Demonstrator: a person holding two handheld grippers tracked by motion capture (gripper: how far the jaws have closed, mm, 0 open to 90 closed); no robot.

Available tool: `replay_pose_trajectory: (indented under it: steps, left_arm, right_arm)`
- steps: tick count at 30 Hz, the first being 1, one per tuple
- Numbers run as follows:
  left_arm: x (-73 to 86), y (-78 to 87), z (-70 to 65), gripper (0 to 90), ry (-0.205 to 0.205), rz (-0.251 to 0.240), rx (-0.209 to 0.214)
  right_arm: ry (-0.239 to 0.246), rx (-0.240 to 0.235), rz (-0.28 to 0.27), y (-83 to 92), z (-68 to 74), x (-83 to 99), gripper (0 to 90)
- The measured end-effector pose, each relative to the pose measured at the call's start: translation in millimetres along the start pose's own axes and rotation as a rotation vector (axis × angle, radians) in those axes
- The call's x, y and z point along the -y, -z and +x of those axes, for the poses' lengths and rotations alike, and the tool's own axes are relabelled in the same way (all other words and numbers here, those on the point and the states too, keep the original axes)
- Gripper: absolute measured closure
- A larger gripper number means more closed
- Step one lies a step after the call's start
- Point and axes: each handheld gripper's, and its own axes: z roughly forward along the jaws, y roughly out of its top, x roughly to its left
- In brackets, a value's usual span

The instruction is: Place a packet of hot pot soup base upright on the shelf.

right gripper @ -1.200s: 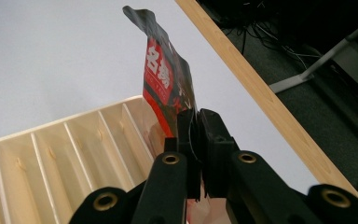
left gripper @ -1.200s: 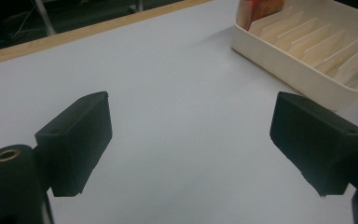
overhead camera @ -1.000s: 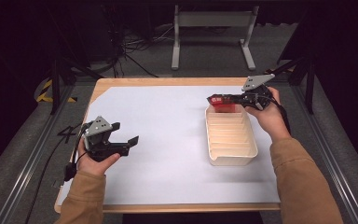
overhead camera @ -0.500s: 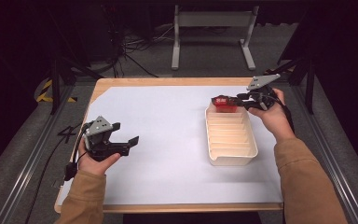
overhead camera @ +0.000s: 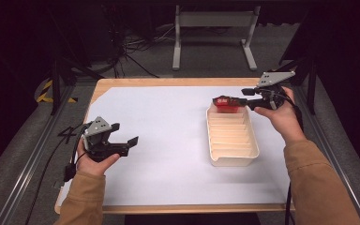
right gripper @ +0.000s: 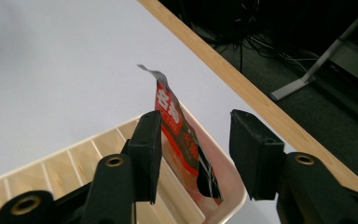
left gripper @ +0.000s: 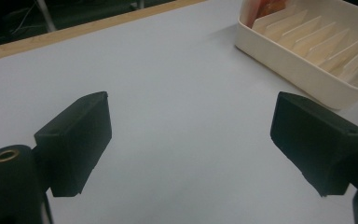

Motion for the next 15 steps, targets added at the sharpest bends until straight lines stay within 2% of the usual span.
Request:
replay_pose_trajectory:
  steps: [7, 15]
  left_arm:
    - [1.4, 4.5, 2.1, 13.4, -0.004, -0.003, -0.006]
    - [2.9, 7.7, 5.3, 13.9, -0.007, -0.002, -0.002]
  right_arm:
    - [-0.012, 0.019, -0.062, 28.6, 5.4, -1.8, 50.7]
    - [-0.042, 0.051, -0.078, 52.3, 13.2, 2.6, 49.1]
